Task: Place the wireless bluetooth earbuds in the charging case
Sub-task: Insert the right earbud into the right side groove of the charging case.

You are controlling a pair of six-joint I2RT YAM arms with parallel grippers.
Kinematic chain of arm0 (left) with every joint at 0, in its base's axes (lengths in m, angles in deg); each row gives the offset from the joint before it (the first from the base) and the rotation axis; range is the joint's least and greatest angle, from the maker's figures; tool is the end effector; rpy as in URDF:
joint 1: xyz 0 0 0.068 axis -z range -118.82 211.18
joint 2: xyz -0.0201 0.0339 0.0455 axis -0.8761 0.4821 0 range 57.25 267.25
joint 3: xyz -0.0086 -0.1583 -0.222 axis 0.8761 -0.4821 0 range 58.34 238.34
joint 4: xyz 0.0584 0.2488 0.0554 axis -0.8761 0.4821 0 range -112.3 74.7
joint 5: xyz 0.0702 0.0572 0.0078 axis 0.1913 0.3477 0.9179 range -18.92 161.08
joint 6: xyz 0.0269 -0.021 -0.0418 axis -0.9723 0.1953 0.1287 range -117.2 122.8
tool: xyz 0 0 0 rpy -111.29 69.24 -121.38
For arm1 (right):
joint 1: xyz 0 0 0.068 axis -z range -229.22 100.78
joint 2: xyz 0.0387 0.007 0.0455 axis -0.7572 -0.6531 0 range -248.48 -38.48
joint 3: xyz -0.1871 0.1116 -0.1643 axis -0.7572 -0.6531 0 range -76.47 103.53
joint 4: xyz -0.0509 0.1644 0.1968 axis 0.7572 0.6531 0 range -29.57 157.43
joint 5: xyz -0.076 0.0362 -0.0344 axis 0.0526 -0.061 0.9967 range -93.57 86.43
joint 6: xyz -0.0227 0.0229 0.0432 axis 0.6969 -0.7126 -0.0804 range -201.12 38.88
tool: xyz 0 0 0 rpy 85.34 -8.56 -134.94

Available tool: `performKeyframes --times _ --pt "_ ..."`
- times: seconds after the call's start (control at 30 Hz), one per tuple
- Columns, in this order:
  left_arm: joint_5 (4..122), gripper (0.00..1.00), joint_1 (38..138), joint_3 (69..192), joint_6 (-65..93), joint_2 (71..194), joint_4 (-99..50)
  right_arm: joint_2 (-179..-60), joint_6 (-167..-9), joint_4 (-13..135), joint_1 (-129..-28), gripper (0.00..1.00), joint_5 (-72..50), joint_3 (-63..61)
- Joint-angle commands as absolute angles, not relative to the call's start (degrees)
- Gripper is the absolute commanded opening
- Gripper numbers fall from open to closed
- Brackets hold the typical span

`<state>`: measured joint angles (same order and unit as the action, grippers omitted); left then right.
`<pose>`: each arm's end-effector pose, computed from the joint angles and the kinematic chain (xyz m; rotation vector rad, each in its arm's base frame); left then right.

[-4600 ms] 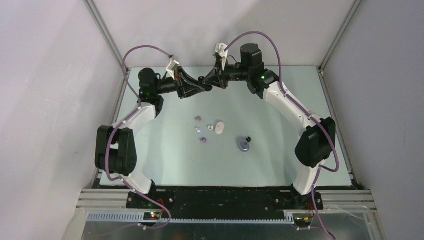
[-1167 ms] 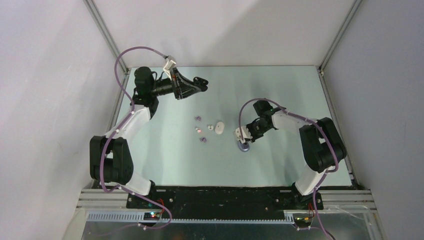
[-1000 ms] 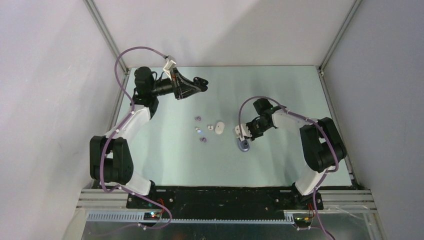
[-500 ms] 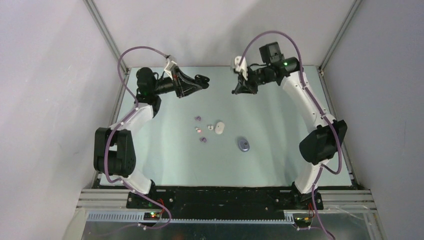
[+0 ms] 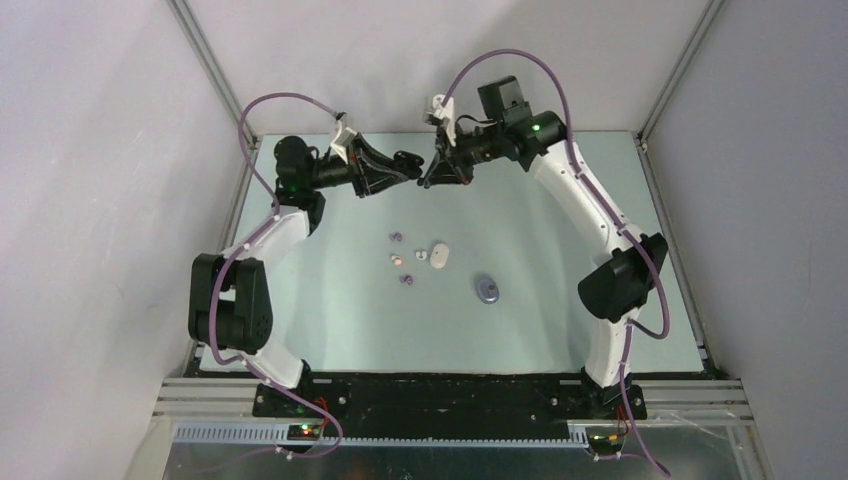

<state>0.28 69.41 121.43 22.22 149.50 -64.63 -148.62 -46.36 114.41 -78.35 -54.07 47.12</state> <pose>0.3487 -0.0844 0.3298 0.9588 1.3066 -1.1966 0.3436 0.2230 0.4139 -1.4848 1.5267 0.9330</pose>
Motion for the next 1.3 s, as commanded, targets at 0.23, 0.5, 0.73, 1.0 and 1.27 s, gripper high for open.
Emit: performKeyframes --times 0.23,0.5,0.73,1.0,1.27 --pt "-2.8 0.0 69.7 119.7 17.3 145.4 -66.0 -144.7 -51.7 99.7 -81.8 0.0 -49.3 42.4" --pt "-3.1 0.0 69.7 118.8 16.0 144.7 -65.1 -142.5 -50.7 97.7 -81.9 0.0 -47.4 39.4" --pt "-2.9 0.0 69.7 118.6 13.9 144.6 -62.3 -140.8 -50.8 97.4 -81.6 0.0 -50.8 39.4" --pt "-3.1 0.0 69.8 119.0 14.0 144.6 -62.0 -140.4 -48.9 98.9 -81.2 0.0 -49.8 38.9" --pt "-4.5 0.0 69.8 119.6 14.8 144.2 -62.0 -141.4 -48.0 97.4 -81.3 0.0 -49.1 36.9"
